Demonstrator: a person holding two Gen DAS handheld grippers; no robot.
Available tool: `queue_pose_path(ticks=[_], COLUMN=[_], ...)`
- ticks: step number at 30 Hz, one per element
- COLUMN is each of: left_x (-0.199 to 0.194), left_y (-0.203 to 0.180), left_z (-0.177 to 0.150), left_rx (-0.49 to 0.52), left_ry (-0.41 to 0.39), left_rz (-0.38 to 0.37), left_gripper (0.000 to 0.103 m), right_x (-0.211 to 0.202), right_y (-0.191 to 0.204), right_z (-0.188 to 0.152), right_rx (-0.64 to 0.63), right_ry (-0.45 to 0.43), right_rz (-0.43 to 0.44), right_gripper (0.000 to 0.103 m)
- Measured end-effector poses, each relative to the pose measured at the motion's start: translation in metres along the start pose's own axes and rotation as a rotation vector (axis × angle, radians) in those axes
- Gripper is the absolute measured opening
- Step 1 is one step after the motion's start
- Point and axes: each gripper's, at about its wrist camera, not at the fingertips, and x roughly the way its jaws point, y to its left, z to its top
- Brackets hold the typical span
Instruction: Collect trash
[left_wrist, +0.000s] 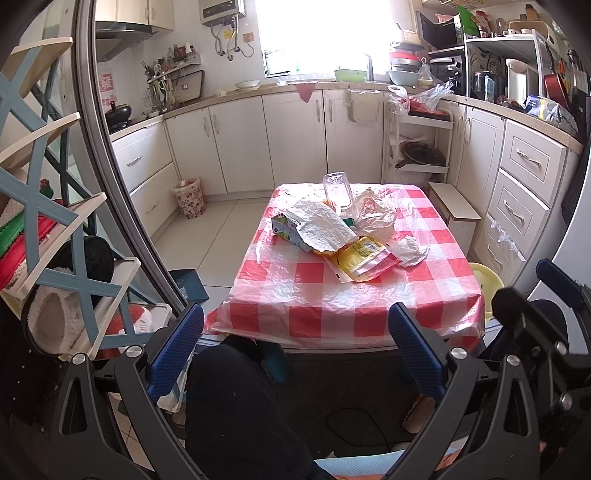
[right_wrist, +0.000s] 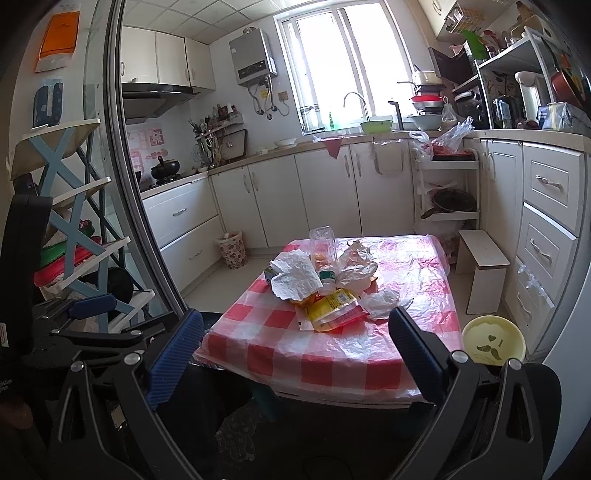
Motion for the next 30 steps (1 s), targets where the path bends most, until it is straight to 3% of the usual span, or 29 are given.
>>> queue_pose_path(ticks=[7, 14, 22, 28, 29, 30], left_x=[0.046, 0.118, 0.231, 0.315, 0.328, 0.344], left_y=[0.024, 0.046, 0.046, 0.031, 0.028, 0.022], left_z=[0.007, 0.021, 0.06, 0.077, 0.078, 0.079], left_rx=[-0.073, -0.194, -0.339, -0.399, -0.395, -0.388], left_ry=[0.06, 0.16, 0.246, 0.334, 0.349, 0.372], left_rz=[-0.019, -0.106, -0.155, -0.155, -0.149, -0.146], left_gripper=[0.096, 0.096, 0.096, 0.096, 0.095, 0.086], right_x=[0.043, 0.109, 0.192, 0.236, 0.242, 0.247], right_y=[-0.017, -0.047, -0.093, -0.144, -0.151, -0.157], right_z=[0.003, 0.006, 0.02, 0.009, 0.006, 0.004], right_rx=[0.029, 0.048, 0.037, 0.147, 0.166, 0.185], right_ry=[0.063, 0.141, 0.211, 0.326, 0.346, 0.365], right_rz=[-0.005, -0.006, -0.043, -0.117, -0.128, -0.139], right_gripper=[0.097, 0.097, 0.097, 0.097, 0.097, 0.097])
